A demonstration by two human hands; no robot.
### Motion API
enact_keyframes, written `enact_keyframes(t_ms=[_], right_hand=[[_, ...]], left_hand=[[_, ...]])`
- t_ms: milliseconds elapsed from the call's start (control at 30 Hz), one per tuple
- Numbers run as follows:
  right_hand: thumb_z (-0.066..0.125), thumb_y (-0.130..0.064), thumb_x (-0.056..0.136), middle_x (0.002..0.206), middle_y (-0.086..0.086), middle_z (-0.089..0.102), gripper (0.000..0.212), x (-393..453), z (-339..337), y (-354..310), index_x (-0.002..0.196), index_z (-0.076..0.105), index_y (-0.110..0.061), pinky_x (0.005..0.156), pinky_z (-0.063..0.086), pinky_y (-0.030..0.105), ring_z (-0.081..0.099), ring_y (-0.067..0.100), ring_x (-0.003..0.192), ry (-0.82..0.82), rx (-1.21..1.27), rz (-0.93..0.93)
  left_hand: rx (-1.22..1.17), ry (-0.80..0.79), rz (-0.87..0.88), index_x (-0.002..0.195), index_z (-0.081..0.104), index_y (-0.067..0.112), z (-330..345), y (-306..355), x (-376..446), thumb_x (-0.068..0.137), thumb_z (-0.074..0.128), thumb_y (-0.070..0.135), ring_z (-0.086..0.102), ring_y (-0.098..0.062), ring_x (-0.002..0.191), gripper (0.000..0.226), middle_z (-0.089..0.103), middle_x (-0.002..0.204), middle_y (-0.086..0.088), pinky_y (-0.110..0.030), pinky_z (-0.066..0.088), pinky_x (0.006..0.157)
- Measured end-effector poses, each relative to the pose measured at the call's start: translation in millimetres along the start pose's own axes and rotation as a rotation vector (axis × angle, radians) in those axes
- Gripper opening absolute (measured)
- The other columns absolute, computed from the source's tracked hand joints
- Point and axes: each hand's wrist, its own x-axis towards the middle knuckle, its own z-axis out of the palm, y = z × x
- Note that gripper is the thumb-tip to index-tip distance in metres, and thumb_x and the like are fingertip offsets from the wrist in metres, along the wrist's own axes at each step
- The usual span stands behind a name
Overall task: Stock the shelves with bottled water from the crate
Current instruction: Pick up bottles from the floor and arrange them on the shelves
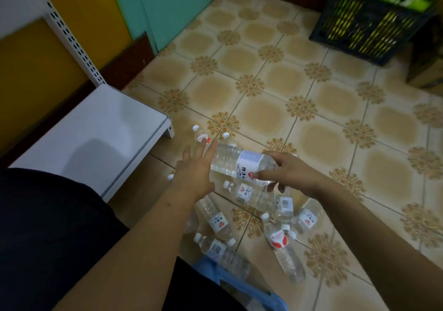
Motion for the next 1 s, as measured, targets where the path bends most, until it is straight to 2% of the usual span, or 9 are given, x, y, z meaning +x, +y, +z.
enact_keyframes(t_ms=[100, 200, 300, 400, 500, 633, 700, 867, 1000], right_hand=[[0.080, -0.031, 0.080, 0.096, 0.003, 0.072, 0.044, -20, -22, -63, 0.120, 0.062, -0.022, 0.056, 0.053, 0.028, 0.072, 0.024, 0.072, -0.041, -0.087, -0.129], [0.084, -0.027, 0.075, 0.096, 0.004, 0.072, 0.050, -37, -33, -120, 0.121, 0.063, -0.023, 0.059, 0.057, 0.028, 0.073, 0.027, 0.071, 0.008, -0.102, -0.256], [0.085, -0.027, 0.073, 0.090, 0.004, 0.071, 0.057, -50, -31, -168, 0.124, 0.060, -0.021, 0.060, 0.058, 0.027, 0.072, 0.025, 0.066, 0.172, -0.003, -0.420], [0.078, -0.026, 0.081, 0.072, -0.002, 0.069, 0.034, -61, -19, -220, 0.109, 0.064, -0.013, 0.055, 0.051, 0.023, 0.064, 0.016, 0.059, 0.273, 0.133, -0.643], [0.071, -0.026, 0.088, 0.077, -0.012, 0.071, 0.016, -73, 2, -279, 0.101, 0.064, -0.021, 0.061, 0.050, 0.020, 0.063, 0.006, 0.066, 0.260, 0.202, -0.812], [0.068, -0.038, 0.087, 0.109, -0.012, 0.073, 0.025, -95, 36, -354, 0.109, 0.065, -0.027, 0.093, 0.052, 0.031, 0.068, 0.005, 0.102, 0.107, 0.129, -0.951], [0.072, -0.034, 0.085, 0.113, -0.010, 0.071, 0.031, -106, 56, -386, 0.114, 0.062, -0.030, 0.092, 0.055, 0.033, 0.068, 0.009, 0.105, 0.010, 0.062, -0.984], [0.075, -0.032, 0.079, 0.112, -0.011, 0.070, 0.053, -131, 120, -452, 0.125, 0.050, -0.037, 0.076, 0.060, 0.027, 0.069, 0.005, 0.096, -0.154, -0.052, -1.070], [0.079, -0.044, 0.068, 0.110, -0.013, 0.067, 0.070, -149, 190, -491, 0.129, 0.044, -0.043, 0.078, 0.060, 0.036, 0.070, 0.010, 0.096, -0.192, -0.130, -1.118]], left_hand=[[-0.107, 0.262, 0.050, 0.153, 0.013, 0.030, -38, 7, -5, 0.074, 0.080, 0.037, 0.016, -0.035, 0.145, 0.103, 0.020, 0.159, 0.000, -0.052, 0.033, 0.111], [-0.107, 0.499, 0.099, 0.140, 0.039, 0.024, -90, 2, -14, 0.067, 0.083, 0.037, 0.038, -0.022, 0.132, 0.086, 0.043, 0.141, 0.002, -0.041, 0.048, 0.095], [-0.192, 0.609, 0.071, 0.125, 0.050, 0.025, -141, -11, -33, 0.062, 0.082, 0.041, 0.050, -0.017, 0.111, 0.072, 0.052, 0.118, 0.005, -0.038, 0.052, 0.078], [-0.377, 0.686, 0.059, 0.113, 0.054, 0.029, -181, -18, -61, 0.060, 0.083, 0.045, 0.058, -0.009, 0.096, 0.063, 0.058, 0.107, 0.009, -0.033, 0.052, 0.075], [-0.588, 0.771, 0.033, 0.103, 0.055, 0.033, -212, -19, -96, 0.062, 0.083, 0.043, 0.065, -0.002, 0.085, 0.050, 0.066, 0.097, 0.014, -0.035, 0.058, 0.073], [-0.701, 0.916, -0.020, 0.101, 0.059, 0.031, -248, -29, -146, 0.064, 0.085, 0.041, 0.066, 0.005, 0.078, 0.046, 0.071, 0.091, 0.015, -0.024, 0.057, 0.070], [-0.734, 0.995, -0.071, 0.097, 0.060, 0.029, -264, -39, -171, 0.062, 0.084, 0.043, 0.065, 0.007, 0.074, 0.044, 0.071, 0.088, 0.013, -0.018, 0.054, 0.065], [-0.767, 1.173, -0.191, 0.096, 0.057, 0.030, -289, -77, -233, 0.061, 0.079, 0.053, 0.065, 0.007, 0.076, 0.047, 0.071, 0.088, 0.014, -0.024, 0.056, 0.069], [-0.768, 1.261, -0.288, 0.103, 0.054, 0.034, -305, -115, -288, 0.067, 0.078, 0.053, 0.062, 0.009, 0.080, 0.047, 0.066, 0.093, 0.018, -0.007, 0.048, 0.062]])
